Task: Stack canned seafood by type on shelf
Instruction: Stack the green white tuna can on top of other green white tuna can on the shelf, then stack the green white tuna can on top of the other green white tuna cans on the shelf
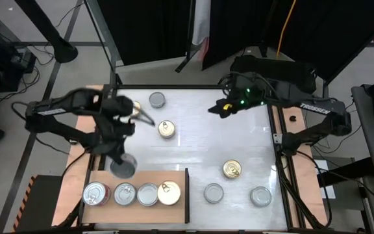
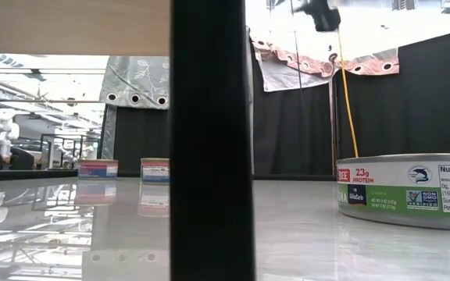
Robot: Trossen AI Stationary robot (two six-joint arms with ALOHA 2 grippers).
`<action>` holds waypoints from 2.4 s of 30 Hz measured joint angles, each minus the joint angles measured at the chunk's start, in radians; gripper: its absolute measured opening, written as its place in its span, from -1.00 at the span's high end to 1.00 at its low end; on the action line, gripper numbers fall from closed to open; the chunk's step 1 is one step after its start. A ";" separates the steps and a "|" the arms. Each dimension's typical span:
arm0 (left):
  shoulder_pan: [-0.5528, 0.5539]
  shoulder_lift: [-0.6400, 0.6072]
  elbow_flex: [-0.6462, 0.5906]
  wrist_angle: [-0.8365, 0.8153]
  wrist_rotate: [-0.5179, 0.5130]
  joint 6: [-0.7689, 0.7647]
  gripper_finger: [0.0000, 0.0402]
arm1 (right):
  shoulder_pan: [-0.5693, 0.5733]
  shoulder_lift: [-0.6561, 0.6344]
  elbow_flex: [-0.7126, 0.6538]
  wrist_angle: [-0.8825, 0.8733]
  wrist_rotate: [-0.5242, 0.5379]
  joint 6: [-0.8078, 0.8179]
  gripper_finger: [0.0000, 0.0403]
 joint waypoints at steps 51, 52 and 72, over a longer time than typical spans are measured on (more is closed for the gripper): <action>-0.382 -0.008 -0.493 0.918 -0.340 -0.510 0.13 | 0.542 0.005 0.001 0.456 0.551 0.139 0.18; -0.382 -0.008 -0.493 0.916 -0.340 -0.510 0.13 | 0.542 0.005 0.001 0.447 0.550 0.139 0.18; -0.374 0.037 -0.491 0.896 -0.396 -0.448 -0.34 | 0.526 -0.009 0.000 0.393 0.549 0.143 0.18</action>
